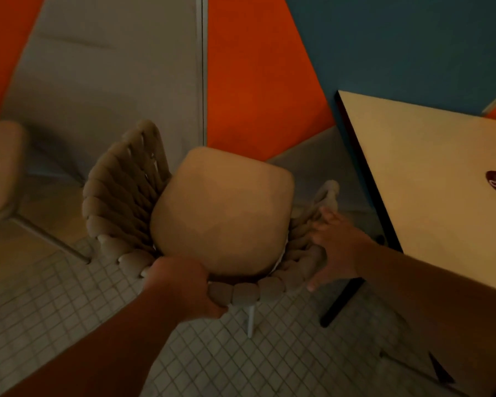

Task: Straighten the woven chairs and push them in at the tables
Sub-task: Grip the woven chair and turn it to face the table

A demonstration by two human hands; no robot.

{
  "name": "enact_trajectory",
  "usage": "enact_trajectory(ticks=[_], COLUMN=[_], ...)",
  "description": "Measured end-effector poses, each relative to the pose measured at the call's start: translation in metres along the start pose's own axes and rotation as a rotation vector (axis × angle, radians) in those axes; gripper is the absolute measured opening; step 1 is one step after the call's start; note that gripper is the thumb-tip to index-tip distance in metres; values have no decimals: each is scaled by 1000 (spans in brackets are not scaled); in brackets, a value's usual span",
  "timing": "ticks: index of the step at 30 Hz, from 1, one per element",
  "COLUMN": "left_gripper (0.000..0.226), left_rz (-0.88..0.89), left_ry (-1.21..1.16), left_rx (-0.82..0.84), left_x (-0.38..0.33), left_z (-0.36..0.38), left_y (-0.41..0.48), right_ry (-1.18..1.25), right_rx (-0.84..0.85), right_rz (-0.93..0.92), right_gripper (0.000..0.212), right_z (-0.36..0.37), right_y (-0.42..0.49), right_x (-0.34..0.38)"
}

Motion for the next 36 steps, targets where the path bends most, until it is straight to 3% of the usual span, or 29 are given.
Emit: enact_trajectory(ticks=[4,8,13,16,21,23,26,30,36], left_gripper=[56,62,67,77,117,113,84,71,63], left_rz=[-1,31,83,127,229,260,291,321,301], left_ry=[20,58,70,82,85,109,156,172,220], left_rx=[0,-43,-87,-82,-107,-155,-194,-166,-163], left_x=[1,4,8,24,69,88,108,123,152], left_z=[1,0,-1,1,-1,-4,-12,-20,-28], left_y=[5,5,1,-4,0,8,15,17,22], right_ry=[-194,-173,-164,-107,65,164,217,221,234], right_rx=[-41,-110,-56,-101,-272,-366,-548,-381,-356], right_rz=[-136,-128,-66,-66,-17,-6,36,113,158], right_gripper=[133,113,114,133,135,127,119,134,121], right_z=[-6,2,-5,8,37,40,33,27,20], right_y=[24,27,11,3,-2,-7,-13,-10,-6], right_x=[7,4,17,32,61,79,103,125,154])
Point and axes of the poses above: each hand's wrist, its own y-axis towards the middle knuckle, its own z-axis out of the palm, x = y × z, the point moved 6 cm from there along y, towards the middle knuckle
